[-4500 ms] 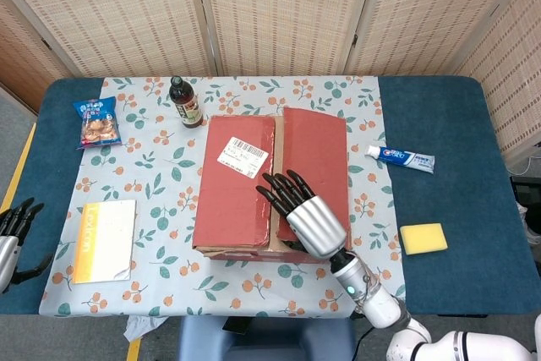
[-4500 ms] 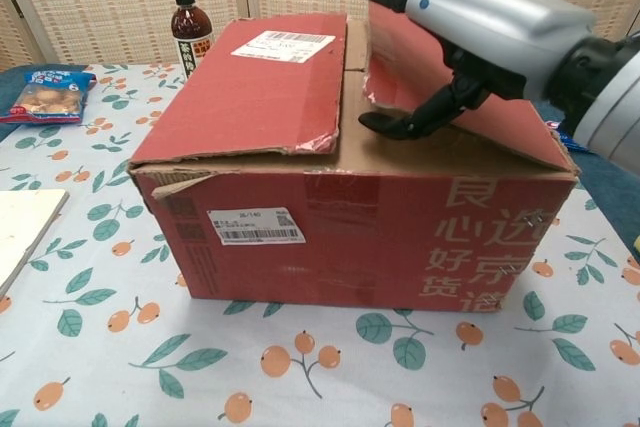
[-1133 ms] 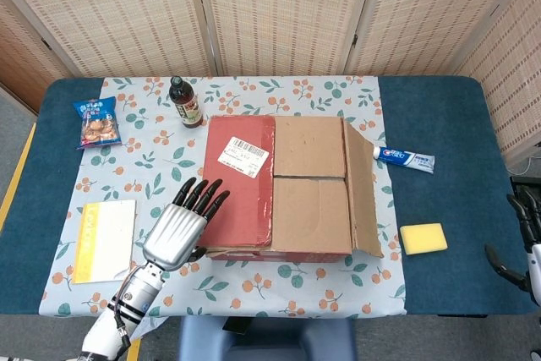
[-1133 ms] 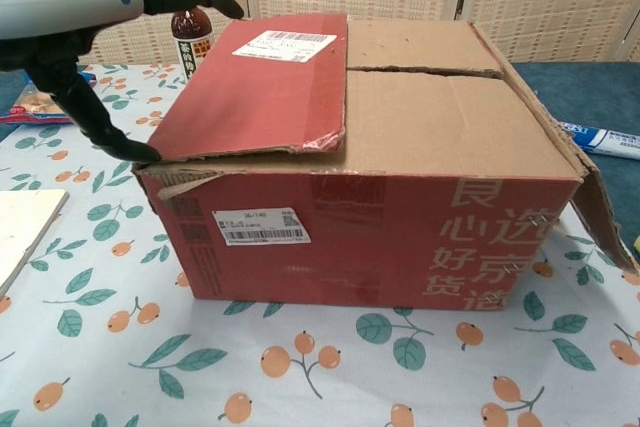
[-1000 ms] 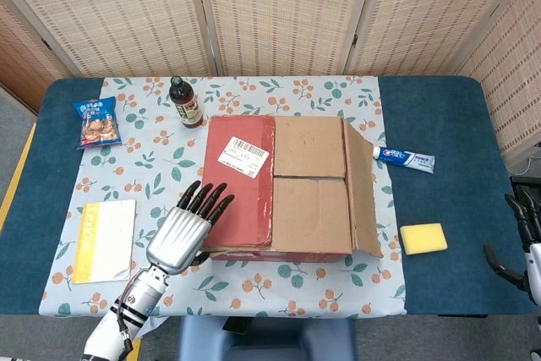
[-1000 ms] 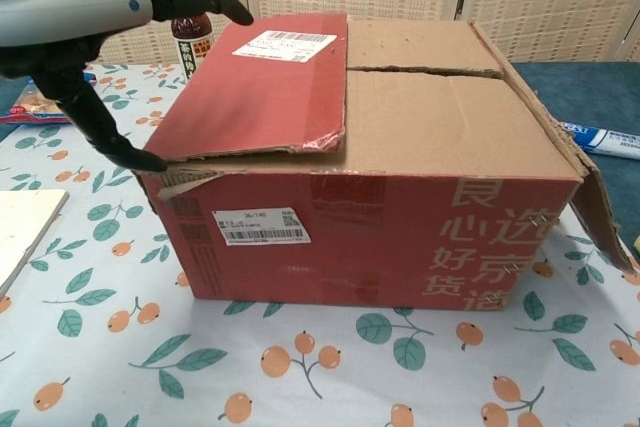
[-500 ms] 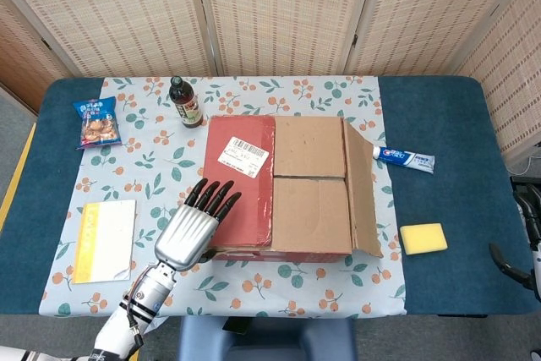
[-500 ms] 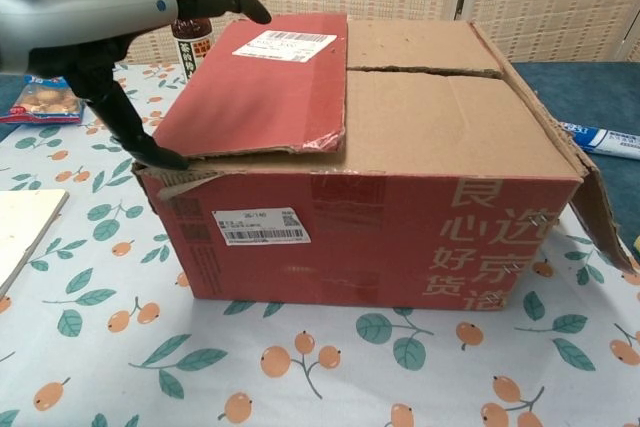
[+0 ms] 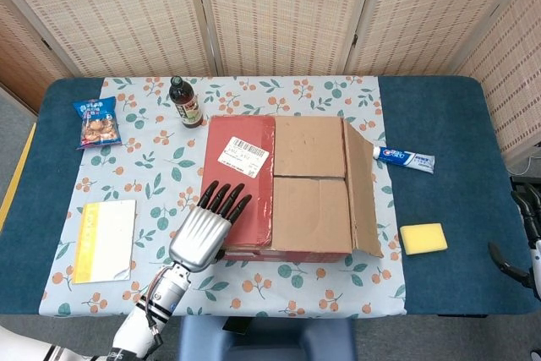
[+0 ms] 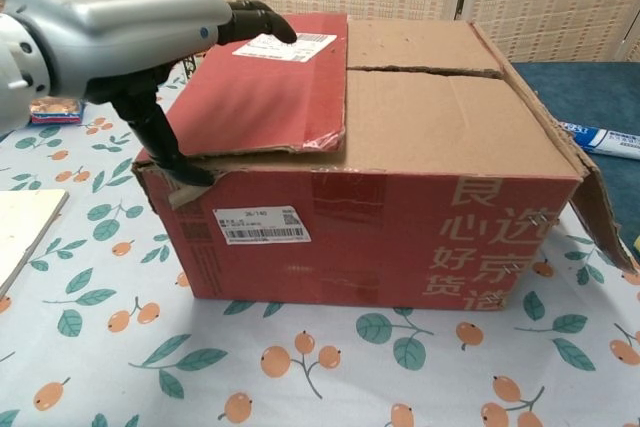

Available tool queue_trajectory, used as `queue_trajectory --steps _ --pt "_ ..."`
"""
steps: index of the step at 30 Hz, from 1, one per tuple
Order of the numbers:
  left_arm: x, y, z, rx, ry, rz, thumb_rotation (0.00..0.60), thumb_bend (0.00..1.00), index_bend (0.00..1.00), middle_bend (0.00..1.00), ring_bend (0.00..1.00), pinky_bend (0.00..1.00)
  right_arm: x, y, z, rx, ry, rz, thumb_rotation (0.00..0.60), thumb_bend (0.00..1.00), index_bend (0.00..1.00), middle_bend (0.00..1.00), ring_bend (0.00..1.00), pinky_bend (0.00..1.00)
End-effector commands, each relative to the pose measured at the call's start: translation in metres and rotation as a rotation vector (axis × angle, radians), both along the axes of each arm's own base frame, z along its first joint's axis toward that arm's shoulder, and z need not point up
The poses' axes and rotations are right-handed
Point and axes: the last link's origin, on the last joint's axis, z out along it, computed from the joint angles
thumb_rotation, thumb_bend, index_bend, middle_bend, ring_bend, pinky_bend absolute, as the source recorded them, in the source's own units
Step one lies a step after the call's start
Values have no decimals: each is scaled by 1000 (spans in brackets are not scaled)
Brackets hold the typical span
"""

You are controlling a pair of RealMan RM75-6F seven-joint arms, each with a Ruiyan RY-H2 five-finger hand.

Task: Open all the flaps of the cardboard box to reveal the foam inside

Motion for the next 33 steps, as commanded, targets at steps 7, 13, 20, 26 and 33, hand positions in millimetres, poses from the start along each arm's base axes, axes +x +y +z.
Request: queue_trajectory --steps 7,13,20,26,33 --pt "2 0 6 -1 -33 9 600 176 0 40 0 0 -1 0 1 -7 -5 -5 600 377 0 0 0 0" --pt "4 1 1 -12 -19 3 600 174 0 40 0 0 -2 -1 1 -2 -14 -14 600 377 0 0 0 0" --pt "13 3 -9 1 -9 -40 600 175 0 35 0 0 -4 2 5 -14 -44 -31 600 377 0 0 0 0" --pt "18 1 -8 6 -35 -61 600 179 0 34 0 0 -5 3 6 -19 -49 -45 600 377 0 0 0 0" --pt "19 -2 -3 10 -47 -70 600 181 0 34 0 0 -5 4 5 -21 -46 -47 600 378 0 0 0 0"
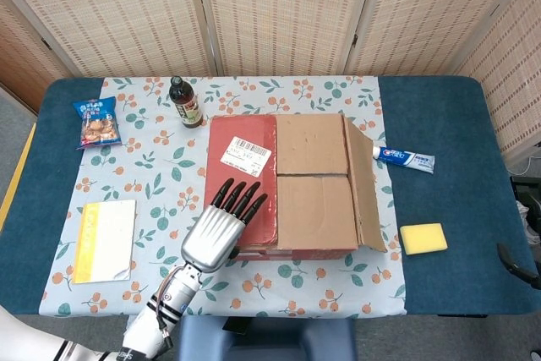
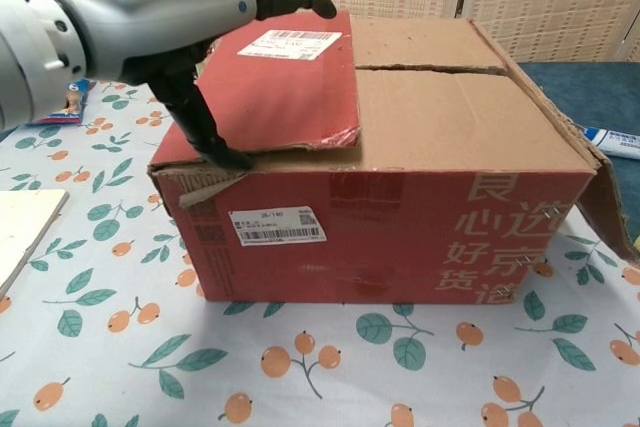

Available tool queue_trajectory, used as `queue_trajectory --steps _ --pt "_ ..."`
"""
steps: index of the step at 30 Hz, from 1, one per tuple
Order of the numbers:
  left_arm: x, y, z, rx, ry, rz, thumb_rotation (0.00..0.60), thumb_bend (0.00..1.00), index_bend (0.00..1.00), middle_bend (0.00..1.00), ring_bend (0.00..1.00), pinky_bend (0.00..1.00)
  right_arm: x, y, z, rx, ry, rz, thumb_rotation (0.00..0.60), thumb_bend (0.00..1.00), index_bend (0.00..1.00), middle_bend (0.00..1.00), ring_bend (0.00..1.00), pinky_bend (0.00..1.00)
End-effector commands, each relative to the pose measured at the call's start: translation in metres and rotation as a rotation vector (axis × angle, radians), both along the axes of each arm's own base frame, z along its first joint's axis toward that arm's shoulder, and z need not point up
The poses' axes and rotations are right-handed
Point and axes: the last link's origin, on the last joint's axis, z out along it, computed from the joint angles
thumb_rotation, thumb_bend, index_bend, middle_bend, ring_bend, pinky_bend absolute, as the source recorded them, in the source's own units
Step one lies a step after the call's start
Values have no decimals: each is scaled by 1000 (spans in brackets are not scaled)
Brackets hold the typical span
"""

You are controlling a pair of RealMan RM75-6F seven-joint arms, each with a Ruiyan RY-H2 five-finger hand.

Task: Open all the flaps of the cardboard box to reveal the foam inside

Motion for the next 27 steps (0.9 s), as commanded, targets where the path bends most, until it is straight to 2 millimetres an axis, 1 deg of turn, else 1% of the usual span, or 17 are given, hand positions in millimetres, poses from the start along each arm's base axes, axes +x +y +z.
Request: queue_trajectory --steps 1,17,27 --pt "0 0 1 4 -3 -1 600 182 0 34 0 0 0 0 -1 3 2 0 600 378 0 0 0 0" --pt "3 0 -5 8 -5 -20 600 181 0 34 0 0 0 0 2 -2 -3 -2 600 377 0 0 0 0" --pt "1 1 -6 24 -23 -31 600 181 0 34 0 0 -1 -1 3 -4 -5 -6 600 377 0 0 0 0"
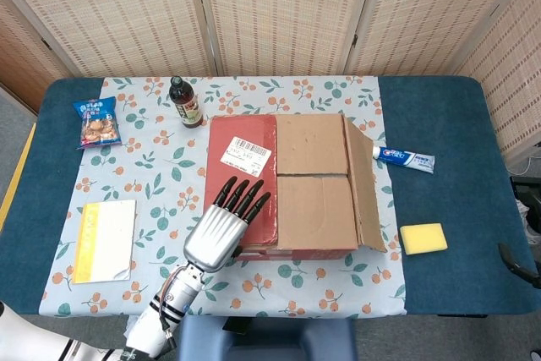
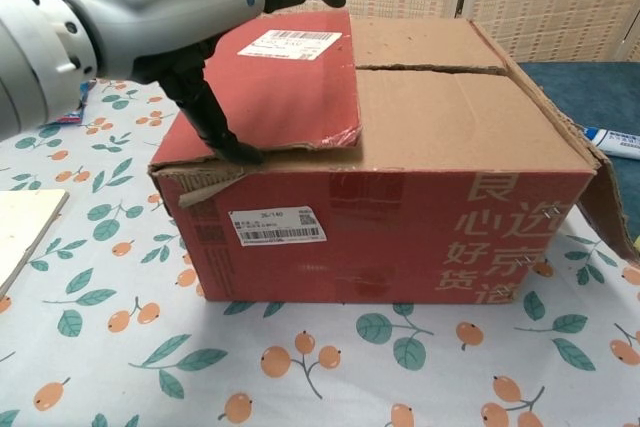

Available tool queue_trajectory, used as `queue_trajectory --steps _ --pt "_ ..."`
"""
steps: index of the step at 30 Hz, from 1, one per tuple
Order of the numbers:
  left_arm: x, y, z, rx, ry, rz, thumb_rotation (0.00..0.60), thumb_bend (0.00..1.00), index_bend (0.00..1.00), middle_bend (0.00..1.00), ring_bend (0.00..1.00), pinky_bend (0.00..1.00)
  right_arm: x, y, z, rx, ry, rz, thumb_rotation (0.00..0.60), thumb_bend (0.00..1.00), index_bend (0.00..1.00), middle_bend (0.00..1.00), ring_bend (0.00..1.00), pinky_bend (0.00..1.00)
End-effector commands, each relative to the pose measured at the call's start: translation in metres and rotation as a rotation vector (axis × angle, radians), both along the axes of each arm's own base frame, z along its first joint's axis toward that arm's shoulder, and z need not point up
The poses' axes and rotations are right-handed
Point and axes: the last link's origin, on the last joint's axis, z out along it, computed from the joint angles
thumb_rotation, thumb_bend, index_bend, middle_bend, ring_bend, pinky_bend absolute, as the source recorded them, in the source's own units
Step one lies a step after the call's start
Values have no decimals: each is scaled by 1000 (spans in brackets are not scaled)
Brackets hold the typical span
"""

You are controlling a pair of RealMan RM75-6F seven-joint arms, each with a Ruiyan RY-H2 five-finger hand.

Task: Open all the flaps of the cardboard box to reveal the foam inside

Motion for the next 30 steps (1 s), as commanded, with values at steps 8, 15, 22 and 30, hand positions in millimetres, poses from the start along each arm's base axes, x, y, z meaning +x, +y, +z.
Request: queue_trajectory --steps 8,15,22,30 --pt "-4 -1 -4 4 7 4 600 181 0 34 0 0 -1 -1 0 3 -4 -4 600 377 0 0 0 0" --pt "-3 -3 -3 3 5 -3 600 182 0 34 0 0 -1 -1 0 5 -4 -5 600 377 0 0 0 0" --pt "-6 -1 -6 6 9 4 600 182 0 34 0 0 0 0 2 2 -6 0 600 377 0 0 0 0" --pt "-8 2 -9 7 8 0 600 310 0 34 0 0 -1 0 3 2 -11 -1 600 377 0 0 0 0"
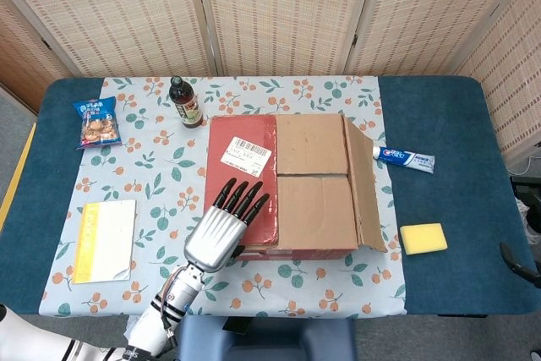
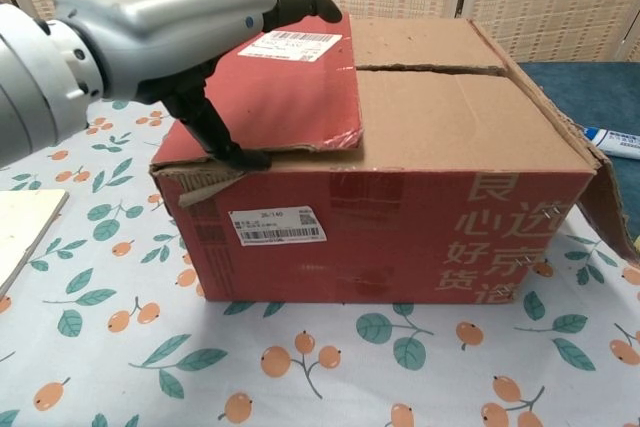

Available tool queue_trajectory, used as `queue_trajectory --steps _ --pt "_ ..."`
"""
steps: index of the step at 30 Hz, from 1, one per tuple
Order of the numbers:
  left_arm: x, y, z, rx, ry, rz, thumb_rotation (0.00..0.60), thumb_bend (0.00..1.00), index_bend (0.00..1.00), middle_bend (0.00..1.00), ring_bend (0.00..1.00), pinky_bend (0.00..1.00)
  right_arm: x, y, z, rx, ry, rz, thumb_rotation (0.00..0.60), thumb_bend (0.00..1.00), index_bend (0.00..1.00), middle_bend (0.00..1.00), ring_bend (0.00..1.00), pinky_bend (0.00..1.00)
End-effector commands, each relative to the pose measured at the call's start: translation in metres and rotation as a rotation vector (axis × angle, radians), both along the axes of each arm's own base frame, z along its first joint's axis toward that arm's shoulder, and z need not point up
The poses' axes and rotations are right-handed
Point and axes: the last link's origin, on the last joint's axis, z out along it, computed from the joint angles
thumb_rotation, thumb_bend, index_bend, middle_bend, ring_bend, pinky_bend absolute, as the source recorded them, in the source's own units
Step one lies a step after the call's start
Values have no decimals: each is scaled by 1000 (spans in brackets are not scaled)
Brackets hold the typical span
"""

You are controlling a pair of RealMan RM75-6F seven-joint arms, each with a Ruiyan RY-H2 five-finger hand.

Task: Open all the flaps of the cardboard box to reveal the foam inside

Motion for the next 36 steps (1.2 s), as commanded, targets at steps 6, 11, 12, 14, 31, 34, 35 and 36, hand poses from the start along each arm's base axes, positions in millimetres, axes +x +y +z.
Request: queue_trajectory --steps 6,11,12,14,31,34,35,36 --pt "-3 0 -2 23 5 -3 600 392 0 34 0 0 0 1 1 -4 -4 6 600 377 0 0 0 0" --pt "-7 -3 5 71 -14 7 600 447 0 34 0 0 0 0 0 -1 -2 5 600 377 0 0 0 0" --pt "-9 -3 8 90 -17 22 600 459 0 34 0 0 0 0 0 -1 -3 5 600 378 0 0 0 0" --pt "-12 -6 16 139 -24 60 600 471 0 30 0 0 1 0 0 -3 -4 5 600 377 0 0 0 0" --pt "-33 -13 53 242 -100 141 600 474 0 14 0 0 2 0 -3 2 -4 4 600 377 0 0 0 0" --pt "-35 -13 58 252 -114 143 600 474 0 14 0 0 1 0 -3 2 -3 3 600 377 0 0 0 0" --pt "-36 -13 59 255 -116 145 600 474 0 14 0 0 1 0 -3 3 -3 3 600 377 0 0 0 0" --pt "-37 -13 60 255 -118 147 600 474 0 14 0 0 2 0 -3 4 -2 3 600 377 0 0 0 0"
